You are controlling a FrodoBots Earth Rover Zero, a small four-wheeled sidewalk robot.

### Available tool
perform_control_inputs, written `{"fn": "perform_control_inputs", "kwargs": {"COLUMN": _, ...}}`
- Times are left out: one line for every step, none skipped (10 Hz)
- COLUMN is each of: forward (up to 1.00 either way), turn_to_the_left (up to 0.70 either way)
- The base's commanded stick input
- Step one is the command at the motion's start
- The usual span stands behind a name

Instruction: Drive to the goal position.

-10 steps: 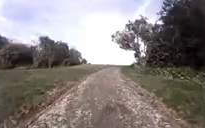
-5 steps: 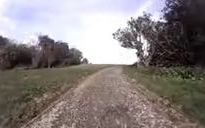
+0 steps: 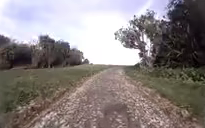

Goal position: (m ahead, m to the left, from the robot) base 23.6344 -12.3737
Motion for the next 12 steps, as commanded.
{"fn": "perform_control_inputs", "kwargs": {"forward": 0.85, "turn_to_the_left": -0.32}}
{"fn": "perform_control_inputs", "kwargs": {"forward": 0.85, "turn_to_the_left": -0.32}}
{"fn": "perform_control_inputs", "kwargs": {"forward": 0.85, "turn_to_the_left": -0.28}}
{"fn": "perform_control_inputs", "kwargs": {"forward": 0.85, "turn_to_the_left": -0.07}}
{"fn": "perform_control_inputs", "kwargs": {"forward": 0.85, "turn_to_the_left": 0.0}}
{"fn": "perform_control_inputs", "kwargs": {"forward": 0.85, "turn_to_the_left": 0.0}}
{"fn": "perform_control_inputs", "kwargs": {"forward": 0.85, "turn_to_the_left": 0.0}}
{"fn": "perform_control_inputs", "kwargs": {"forward": 0.85, "turn_to_the_left": 0.0}}
{"fn": "perform_control_inputs", "kwargs": {"forward": 0.85, "turn_to_the_left": 0.0}}
{"fn": "perform_control_inputs", "kwargs": {"forward": 0.85, "turn_to_the_left": 0.0}}
{"fn": "perform_control_inputs", "kwargs": {"forward": 0.85, "turn_to_the_left": 0.0}}
{"fn": "perform_control_inputs", "kwargs": {"forward": 0.85, "turn_to_the_left": -0.21}}
